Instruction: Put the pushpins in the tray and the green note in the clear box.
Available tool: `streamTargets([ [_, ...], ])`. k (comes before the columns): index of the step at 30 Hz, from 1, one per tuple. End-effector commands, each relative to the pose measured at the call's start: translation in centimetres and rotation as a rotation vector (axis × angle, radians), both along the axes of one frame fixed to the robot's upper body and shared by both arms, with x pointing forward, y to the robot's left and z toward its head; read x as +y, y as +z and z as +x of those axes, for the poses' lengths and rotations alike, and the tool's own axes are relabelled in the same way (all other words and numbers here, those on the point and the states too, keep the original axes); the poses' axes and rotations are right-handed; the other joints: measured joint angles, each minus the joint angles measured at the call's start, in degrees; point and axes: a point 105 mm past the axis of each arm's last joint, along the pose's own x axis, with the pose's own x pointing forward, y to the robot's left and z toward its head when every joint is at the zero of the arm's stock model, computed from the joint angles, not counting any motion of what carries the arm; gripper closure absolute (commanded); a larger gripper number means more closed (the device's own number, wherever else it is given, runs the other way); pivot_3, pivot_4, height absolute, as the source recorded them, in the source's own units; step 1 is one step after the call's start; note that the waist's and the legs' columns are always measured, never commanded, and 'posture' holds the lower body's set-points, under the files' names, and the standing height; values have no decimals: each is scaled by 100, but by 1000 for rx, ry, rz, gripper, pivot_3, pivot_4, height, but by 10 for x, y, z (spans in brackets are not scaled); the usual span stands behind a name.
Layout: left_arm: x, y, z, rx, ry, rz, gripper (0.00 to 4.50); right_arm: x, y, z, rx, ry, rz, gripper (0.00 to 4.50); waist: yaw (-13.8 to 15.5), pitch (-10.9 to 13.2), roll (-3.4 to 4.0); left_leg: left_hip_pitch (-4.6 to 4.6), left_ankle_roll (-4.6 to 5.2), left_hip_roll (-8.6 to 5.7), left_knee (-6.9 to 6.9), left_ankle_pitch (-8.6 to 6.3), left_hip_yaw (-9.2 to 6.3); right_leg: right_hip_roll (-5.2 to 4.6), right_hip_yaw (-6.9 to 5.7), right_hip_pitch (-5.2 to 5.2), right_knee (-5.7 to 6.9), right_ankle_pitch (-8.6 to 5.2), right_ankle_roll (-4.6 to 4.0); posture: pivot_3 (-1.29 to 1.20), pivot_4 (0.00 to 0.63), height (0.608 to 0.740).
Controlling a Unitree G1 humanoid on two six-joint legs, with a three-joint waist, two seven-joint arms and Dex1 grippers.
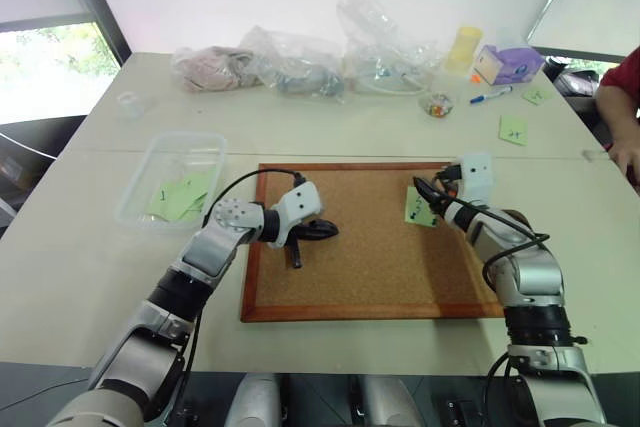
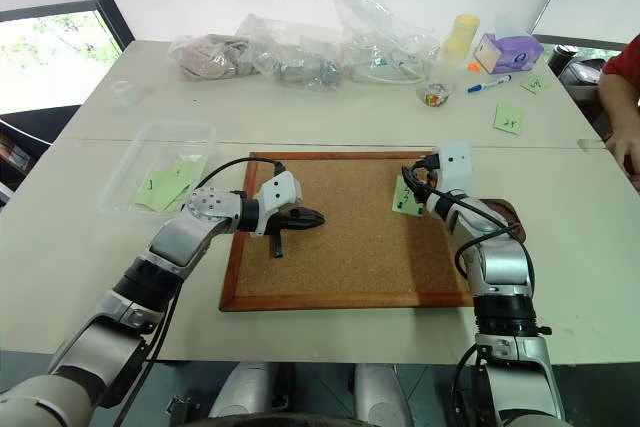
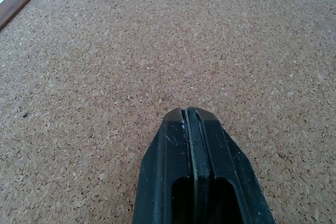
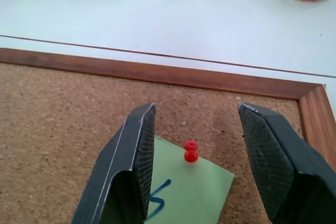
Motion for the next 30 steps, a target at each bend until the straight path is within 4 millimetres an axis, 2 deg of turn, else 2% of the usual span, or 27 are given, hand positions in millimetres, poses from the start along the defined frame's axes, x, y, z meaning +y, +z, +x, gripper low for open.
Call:
streamTargets([
  [1,1,-12,-4,30,-6,32,4500,-3,8,0,-21,-10,10,2942,1,0,0,0,0,0,0,0,0,0,0,0,0,0,0,0,150,737],
  [2,0,-11,-4,29,-5,31,4500,-4,5,-1,-2,-9,12,3273,2,0,0,0,0,0,0,0,0,0,0,0,0,0,0,0,150,737],
  [4,0,-11,-3,28,-4,29,4500,-3,1,-1,25,-1,24,4349,1,0,0,0,0,0,0,0,0,0,0,0,0,0,0,0,150,737],
  [5,0,-11,-3,27,-4,28,4500,-2,1,-1,27,3,31,4439,3,-1,0,0,0,0,0,0,0,0,0,0,0,0,0,0,150,737],
  [12,0,-10,-3,22,0,22,4500,-4,7,-1,3,-10,48,4439,11,-1,0,1,0,0,0,0,-1,0,0,2,-1,0,0,0,150,737],
  [19,-2,-11,-4,26,-7,21,4500,-5,35,-1,-154,-17,70,4439,8,-1,1,0,0,-1,0,0,0,-1,0,2,-1,0,0,0,150,737],
  [27,-3,-11,-4,27,-13,23,4500,-6,34,-3,-164,-19,68,4439,12,-1,1,0,0,-1,0,0,-1,-1,0,2,-1,0,0,0,150,737],
  [30,-3,-11,-5,26,-16,24,4500,-15,43,-7,-202,-56,76,4439,21,-1,1,0,0,-1,0,0,-1,-2,0,2,-1,0,0,0,150,737],
])
